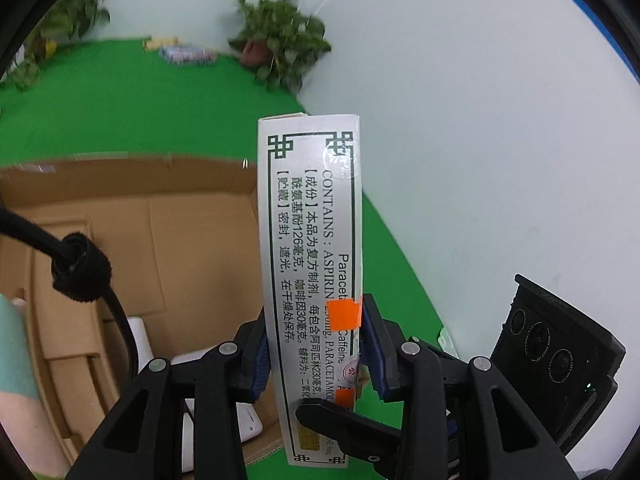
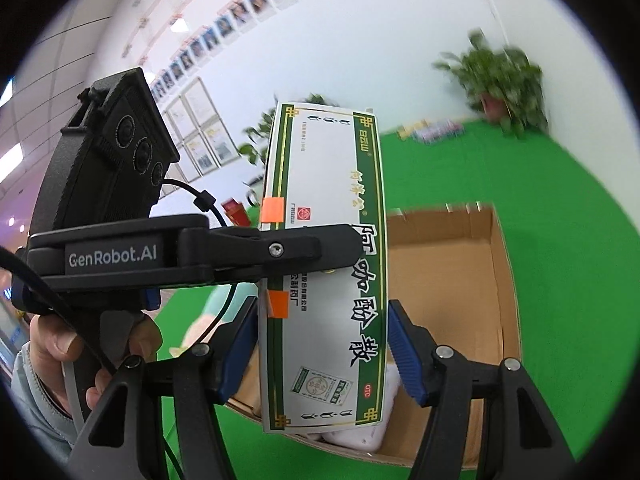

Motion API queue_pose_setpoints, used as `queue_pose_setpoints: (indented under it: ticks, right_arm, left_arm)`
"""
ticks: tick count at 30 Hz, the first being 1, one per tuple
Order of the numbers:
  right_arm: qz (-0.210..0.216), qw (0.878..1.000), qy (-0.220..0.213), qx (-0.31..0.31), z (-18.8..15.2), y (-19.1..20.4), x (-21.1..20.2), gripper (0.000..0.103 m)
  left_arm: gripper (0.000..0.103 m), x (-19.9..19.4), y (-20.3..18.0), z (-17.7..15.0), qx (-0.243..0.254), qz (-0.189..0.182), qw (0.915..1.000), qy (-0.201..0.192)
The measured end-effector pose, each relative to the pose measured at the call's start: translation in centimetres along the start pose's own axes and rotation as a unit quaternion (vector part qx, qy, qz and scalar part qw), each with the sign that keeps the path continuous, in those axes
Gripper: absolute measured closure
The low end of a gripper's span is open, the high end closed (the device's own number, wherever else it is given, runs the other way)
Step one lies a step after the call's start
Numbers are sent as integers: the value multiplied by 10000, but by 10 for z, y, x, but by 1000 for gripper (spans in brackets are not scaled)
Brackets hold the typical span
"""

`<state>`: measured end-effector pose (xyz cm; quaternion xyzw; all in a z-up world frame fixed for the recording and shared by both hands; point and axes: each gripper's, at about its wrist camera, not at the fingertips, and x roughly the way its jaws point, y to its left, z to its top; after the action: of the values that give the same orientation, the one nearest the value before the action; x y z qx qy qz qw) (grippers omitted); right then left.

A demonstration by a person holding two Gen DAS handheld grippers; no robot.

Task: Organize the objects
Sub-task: 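Carry the medicine box over the box and lower it beside the case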

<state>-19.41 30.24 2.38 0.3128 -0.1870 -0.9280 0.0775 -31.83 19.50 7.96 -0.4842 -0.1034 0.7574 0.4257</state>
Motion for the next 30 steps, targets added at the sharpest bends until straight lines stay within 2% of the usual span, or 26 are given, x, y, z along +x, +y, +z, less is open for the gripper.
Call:
queue_pose_setpoints:
  ticks: [6, 10, 16, 20, 23, 26, 30]
  right_arm:
    - [-96, 9961, 713, 519, -22, -35, 33, 42]
    - [-135, 9921, 962, 798, -29, -52, 48, 42]
    - [-339, 9879, 1275, 817, -29, -65, 67, 42]
    - [-502, 9846, 1460, 826, -32, -69, 73, 42]
    - [-502, 9817, 1567, 955, -34, -75, 76, 42]
    - [-636, 9803, 1668, 840, -36, -71, 78, 42]
    - [-930, 9774, 1754, 722, -38, -67, 80, 42]
  left_arm:
    - [68, 59, 42, -14, -518, -113, 9969, 573]
    - [68, 83, 57, -15, -611, -168, 9950, 769]
    - [68, 108, 72, -13, -808, -143, 9915, 1006]
    - [65, 120, 78, -11, -865, -131, 9888, 1211]
    - [58, 125, 75, -12, -640, 130, 9894, 1294]
    - [53, 122, 80, -12, -738, 252, 9870, 1403]
    - [52, 103, 87, -18, -710, 531, 9882, 1248]
